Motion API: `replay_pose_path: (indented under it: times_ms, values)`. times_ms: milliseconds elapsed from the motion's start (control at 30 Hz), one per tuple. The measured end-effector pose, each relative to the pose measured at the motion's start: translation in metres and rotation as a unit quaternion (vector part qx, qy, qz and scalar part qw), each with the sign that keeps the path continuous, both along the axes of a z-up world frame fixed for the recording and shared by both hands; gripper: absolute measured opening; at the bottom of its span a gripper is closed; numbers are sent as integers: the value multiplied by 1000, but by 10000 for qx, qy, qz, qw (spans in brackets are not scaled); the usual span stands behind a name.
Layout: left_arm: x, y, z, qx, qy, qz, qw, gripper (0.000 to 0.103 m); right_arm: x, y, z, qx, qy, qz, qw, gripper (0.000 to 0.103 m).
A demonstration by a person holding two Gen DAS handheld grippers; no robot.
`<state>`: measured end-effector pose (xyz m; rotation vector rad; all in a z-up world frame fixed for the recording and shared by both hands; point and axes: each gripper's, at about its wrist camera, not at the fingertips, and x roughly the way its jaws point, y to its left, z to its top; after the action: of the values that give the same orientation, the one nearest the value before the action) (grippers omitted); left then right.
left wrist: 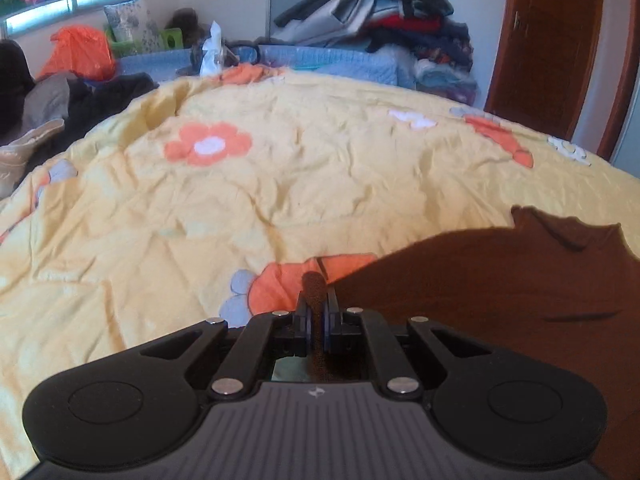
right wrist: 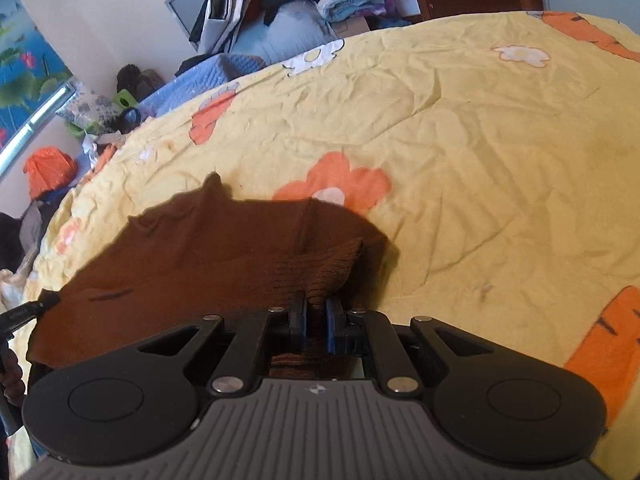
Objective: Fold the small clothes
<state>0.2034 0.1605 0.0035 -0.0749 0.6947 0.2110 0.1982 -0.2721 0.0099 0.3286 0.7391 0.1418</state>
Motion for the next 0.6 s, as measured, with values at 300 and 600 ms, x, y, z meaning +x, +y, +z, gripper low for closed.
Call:
replay_pose_path:
  times_ms: [300, 600]
  values:
    - [-52, -24, 56, 422, -1004, -84, 9940, 78, -35, -35, 39, 872, -815, -507, 9916, 58]
    - [-17, -59, -8, 187, -95, -1003, 9947, 88, -7, 54, -4, -574, -501, 634, 9951, 55]
